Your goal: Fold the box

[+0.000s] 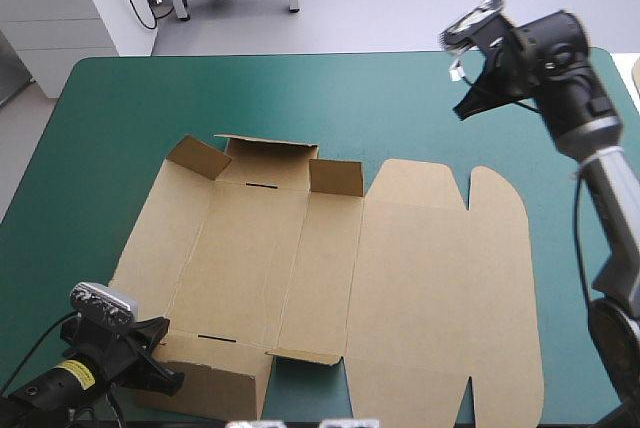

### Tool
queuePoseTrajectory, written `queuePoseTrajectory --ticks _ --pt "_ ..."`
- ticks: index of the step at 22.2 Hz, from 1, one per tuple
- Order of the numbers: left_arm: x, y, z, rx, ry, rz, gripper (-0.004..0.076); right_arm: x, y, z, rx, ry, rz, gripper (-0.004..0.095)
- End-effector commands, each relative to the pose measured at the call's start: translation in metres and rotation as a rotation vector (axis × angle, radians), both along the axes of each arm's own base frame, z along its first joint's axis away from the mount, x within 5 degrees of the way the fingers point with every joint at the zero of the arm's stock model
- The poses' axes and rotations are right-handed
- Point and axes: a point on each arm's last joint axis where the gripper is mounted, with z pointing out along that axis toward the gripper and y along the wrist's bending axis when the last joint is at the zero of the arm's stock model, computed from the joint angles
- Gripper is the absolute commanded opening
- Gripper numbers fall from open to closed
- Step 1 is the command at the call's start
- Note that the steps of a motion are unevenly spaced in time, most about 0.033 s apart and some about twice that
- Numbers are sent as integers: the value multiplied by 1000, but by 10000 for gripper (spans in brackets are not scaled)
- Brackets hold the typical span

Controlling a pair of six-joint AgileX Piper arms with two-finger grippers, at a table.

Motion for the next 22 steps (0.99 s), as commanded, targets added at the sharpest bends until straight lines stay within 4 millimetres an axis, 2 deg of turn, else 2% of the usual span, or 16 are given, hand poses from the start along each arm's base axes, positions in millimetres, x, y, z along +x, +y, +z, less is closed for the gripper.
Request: queuePoseTrajectory --ticks 1,2,3,5,8,11,13,15,18,22 --pt "4 -1 12 -30 -67 7 -8 -44 -37 42 122 -115 -92 -20" --pt "4 -1 12 -30 -67 7 -8 -63 -56 45 143 -124 -150 -20" --pt "4 -1 12 -30 -67 7 -8 -71 -65 45 146 -125 -184 -20" --pt "4 -1 12 -30 -67 7 -8 -110 -90 32 155 -97 -282 -19" --pt "4 -1 12 -30 -67 7 -8 -155 -100 4 222 -66 -343 -20" --pt "4 -1 12 -25 -68 6 -8 -192 -90 -29 329 -29 -343 -21" --pt "6 -1 15 -60 -70 44 -8 -207 -85 -50 388 -7 -352 -21" --pt "9 -1 19 -83 -84 70 -8 -213 -83 -63 415 0 -358 -21" --pt "23 -2 34 -54 -98 84 -8 -215 -80 -83 449 26 -357 -21" --pt "48 -9 48 -41 -43 113 -8 -212 -77 -93 482 38 -353 -21"
